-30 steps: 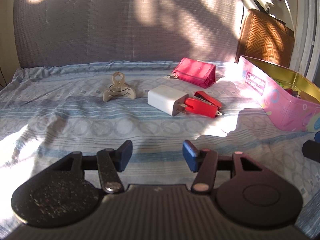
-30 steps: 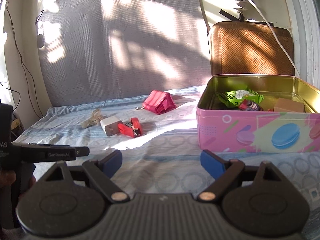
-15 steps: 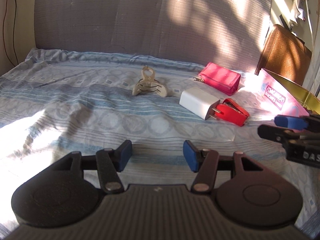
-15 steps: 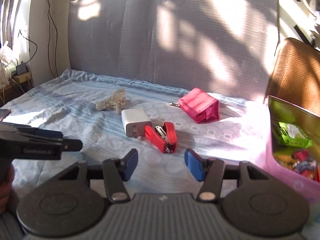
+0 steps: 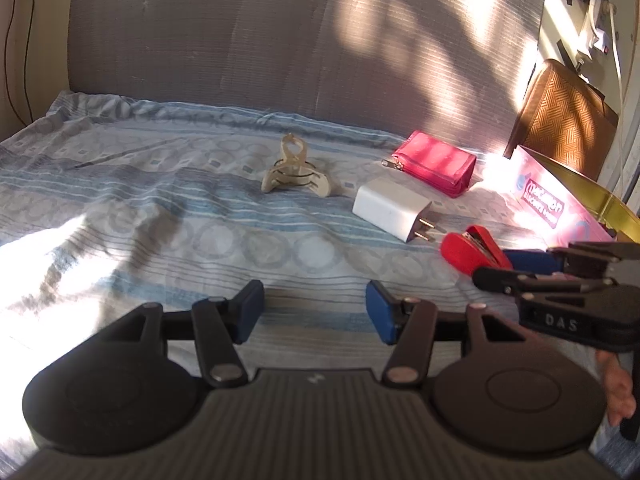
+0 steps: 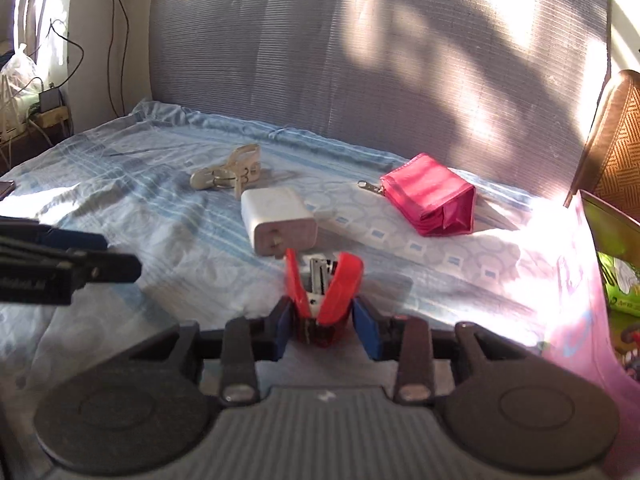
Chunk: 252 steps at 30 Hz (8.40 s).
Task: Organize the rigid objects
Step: 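Lift the red stapler with the right tool and carry it toward the tin, then lower the stapler into the pink tin and open the right tool, then move the right tool to the white charger plug and close on it, then lift the white plug with the right tool and carry it to the tin, then lower the plug into the pink tin and open the right tool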
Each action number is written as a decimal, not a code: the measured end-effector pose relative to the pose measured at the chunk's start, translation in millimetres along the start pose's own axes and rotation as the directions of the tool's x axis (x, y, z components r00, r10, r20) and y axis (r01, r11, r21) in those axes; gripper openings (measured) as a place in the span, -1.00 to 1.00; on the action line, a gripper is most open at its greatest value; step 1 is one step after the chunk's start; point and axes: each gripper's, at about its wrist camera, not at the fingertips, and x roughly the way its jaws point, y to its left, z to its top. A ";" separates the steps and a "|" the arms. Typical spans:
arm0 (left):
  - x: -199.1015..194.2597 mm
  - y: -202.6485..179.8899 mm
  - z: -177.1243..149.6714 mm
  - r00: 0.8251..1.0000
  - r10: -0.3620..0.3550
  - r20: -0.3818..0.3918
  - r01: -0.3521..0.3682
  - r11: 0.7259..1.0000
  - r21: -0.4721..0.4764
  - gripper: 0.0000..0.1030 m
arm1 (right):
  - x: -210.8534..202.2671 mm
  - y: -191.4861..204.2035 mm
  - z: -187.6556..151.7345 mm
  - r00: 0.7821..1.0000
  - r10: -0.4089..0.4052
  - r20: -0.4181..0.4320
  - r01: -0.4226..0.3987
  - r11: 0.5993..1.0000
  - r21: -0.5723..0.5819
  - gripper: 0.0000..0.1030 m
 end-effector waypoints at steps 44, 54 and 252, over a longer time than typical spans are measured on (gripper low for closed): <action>1.3 -19.5 -4.3 0.998 0.062 -0.022 -0.059 0.993 0.102 0.21 | -35.2 9.2 -18.1 0.999 -0.023 0.038 0.022 1.000 0.020 -0.17; -0.2 -21.7 -5.0 1.000 0.013 -0.026 -0.010 0.994 0.113 0.20 | -61.6 -7.9 -43.1 0.998 0.064 -0.006 -0.063 0.996 0.065 -0.30; -9.6 -192.7 34.2 0.934 -0.345 -0.088 0.356 0.900 0.250 -0.07 | -180.2 -89.3 -84.9 0.891 -0.302 0.339 0.184 0.923 0.339 -0.34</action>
